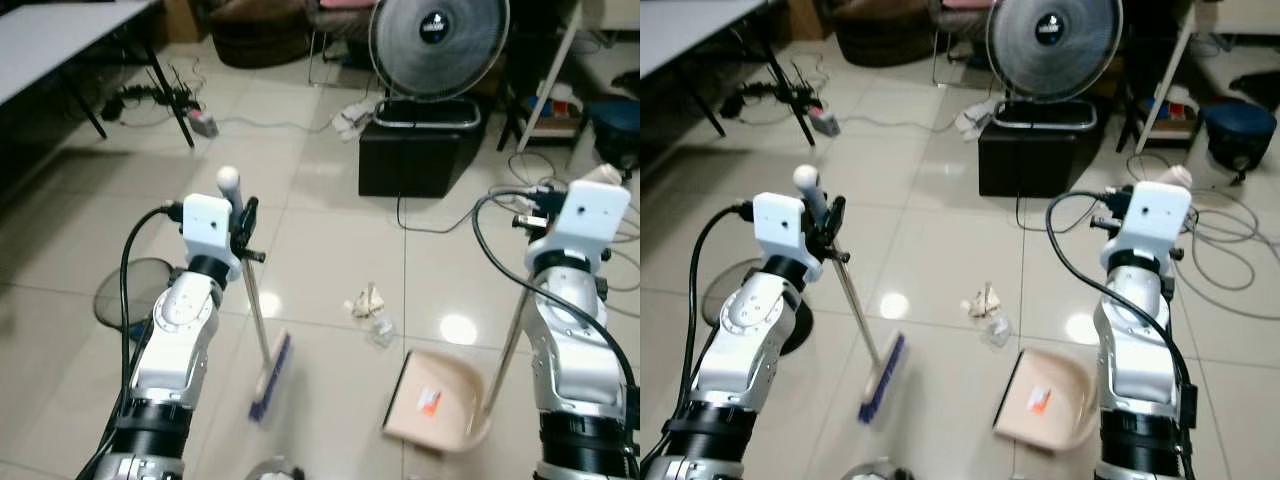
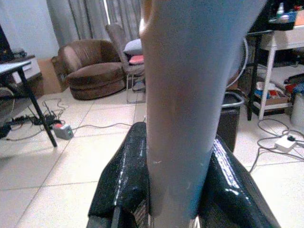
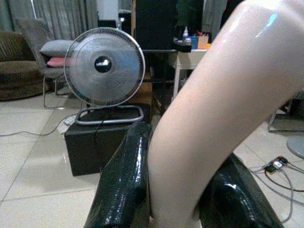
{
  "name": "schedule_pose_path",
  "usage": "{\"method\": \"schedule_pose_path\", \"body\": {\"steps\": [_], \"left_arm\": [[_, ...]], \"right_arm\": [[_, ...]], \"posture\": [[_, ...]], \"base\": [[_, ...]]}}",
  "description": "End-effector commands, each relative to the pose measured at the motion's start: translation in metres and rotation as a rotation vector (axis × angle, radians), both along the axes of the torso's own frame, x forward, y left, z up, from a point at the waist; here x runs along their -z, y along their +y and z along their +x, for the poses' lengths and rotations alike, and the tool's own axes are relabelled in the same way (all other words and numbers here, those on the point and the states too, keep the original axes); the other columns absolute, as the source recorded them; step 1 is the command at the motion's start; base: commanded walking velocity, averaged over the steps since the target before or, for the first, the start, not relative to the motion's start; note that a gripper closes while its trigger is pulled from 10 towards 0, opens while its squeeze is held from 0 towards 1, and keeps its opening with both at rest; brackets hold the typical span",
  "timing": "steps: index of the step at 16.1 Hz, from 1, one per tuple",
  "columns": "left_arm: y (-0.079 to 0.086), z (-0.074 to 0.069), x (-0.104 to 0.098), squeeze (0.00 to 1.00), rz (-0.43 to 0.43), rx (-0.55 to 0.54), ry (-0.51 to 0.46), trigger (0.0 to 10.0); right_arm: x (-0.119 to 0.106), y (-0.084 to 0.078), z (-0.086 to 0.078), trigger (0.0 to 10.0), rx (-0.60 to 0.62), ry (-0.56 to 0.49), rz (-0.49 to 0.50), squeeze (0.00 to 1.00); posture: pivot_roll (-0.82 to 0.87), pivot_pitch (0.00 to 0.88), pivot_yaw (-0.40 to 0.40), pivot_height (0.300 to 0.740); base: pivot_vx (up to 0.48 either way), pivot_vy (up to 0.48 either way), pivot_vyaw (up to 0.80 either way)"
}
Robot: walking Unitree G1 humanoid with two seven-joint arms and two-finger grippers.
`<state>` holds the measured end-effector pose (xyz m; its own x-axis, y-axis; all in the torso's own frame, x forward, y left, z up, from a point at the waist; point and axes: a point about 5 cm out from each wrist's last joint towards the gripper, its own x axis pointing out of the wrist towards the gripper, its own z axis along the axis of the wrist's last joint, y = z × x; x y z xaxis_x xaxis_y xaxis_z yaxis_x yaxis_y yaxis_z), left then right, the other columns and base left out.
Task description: Sweep floor
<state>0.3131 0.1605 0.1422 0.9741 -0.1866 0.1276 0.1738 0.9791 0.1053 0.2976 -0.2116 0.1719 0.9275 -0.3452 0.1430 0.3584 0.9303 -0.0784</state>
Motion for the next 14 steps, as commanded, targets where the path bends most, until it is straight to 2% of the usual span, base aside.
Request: {"method": "schedule_pose_path", "body": {"steps": [1,10,14], "left_arm": [[0.0063,0.0013,-0.0085,0.0,0.025,-0.021,-0.041,10.0],[0.004,0.0029,-0.0078,0.0,0.02,-0.019,-0.046,10.0],[0.0038,0.0035,-0.0079,0.0,0.018,-0.016,-0.049,10.0]], "right_arm": [[-0.0091,0.011,0.002,10.0,-0.049,-0.049,0.013,0.0],[-0.0088,0.0089,0.0016,10.0,-0.057,-0.063,0.043,0.0],[-0.0075,0.0072,0.0016,10.0,-0.053,-0.055,0.054,0.0]], "posture": [[-0.05,0.065,0.078,0.74],[-0.05,0.053,0.083,0.74],[-0.05,0.056,0.085,0.74]], "base": [[0.405,0.0,0.0],[0.408,0.0,0.0],[0.411,0.0,-0.75]]}}
